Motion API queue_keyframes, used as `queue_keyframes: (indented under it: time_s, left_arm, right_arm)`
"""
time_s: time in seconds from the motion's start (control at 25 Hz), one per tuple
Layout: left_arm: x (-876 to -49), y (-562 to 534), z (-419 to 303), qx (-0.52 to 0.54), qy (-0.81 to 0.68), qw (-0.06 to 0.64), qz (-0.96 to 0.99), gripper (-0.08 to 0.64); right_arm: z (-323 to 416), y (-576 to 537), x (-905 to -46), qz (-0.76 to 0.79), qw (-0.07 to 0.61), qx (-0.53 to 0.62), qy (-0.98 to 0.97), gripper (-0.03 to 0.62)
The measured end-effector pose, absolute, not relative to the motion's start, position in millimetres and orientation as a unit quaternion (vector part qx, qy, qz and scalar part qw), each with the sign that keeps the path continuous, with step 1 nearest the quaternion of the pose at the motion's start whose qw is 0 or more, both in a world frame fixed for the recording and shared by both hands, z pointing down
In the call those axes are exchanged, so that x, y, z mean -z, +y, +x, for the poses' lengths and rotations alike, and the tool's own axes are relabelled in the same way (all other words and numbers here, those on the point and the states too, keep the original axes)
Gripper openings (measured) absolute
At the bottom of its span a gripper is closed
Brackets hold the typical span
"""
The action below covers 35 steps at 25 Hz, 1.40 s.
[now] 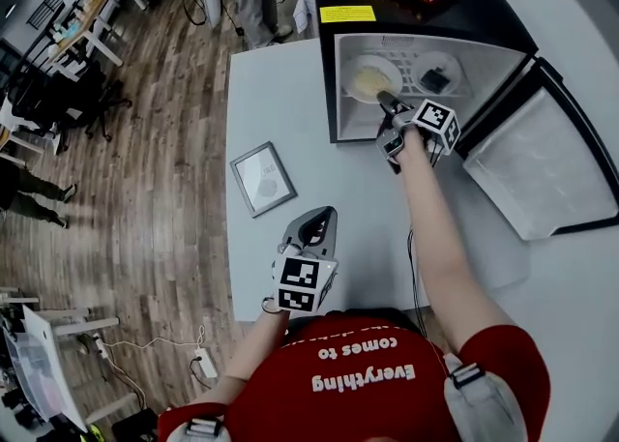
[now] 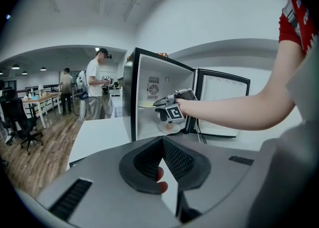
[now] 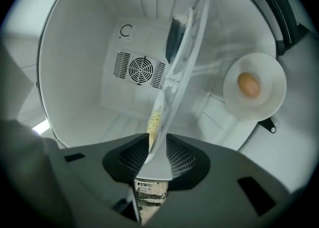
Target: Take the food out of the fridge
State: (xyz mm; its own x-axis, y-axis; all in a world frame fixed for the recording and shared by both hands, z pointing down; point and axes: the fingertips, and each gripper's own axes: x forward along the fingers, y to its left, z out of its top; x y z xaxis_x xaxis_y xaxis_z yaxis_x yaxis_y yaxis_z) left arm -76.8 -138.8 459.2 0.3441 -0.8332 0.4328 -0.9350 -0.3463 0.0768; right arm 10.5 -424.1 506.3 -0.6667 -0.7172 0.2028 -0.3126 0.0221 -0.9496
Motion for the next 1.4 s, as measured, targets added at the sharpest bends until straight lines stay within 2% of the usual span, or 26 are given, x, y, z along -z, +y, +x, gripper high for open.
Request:
queue_keyframes:
  time_s: [0.32, 0.84, 1.04, 1.4]
  left_arm:
    - [-460.2, -143.0, -77.7, -0.154, -0.551, 0.171, 0.802, 0.006]
    - [-432.8, -152.4, -76.3, -0.128, -0.552, 0.138, 0.812, 0.006]
    - [-420.9, -150.2, -75.0, -0.119, -0.554, 0.119, 0.815, 0.006]
    - [-407.3, -126.4, -72.6, -0.112, -0.549, 0.103, 0.821, 0.006]
  right_arm:
    - [12.5, -426.5, -499.1, -0.357, 0.221, 0.597, 0.683, 0.026]
    - [30.0, -391.1, -469.5, -0.33, 0.232, 0.585, 0.704, 0.025]
    - [31.7, -349.7, -459.7, -0.311, 0.216, 0.587, 0.716, 0.026]
    - [32.2, -248.4, -456.0, -0.258, 0.23, 0.623, 0.702, 0.025]
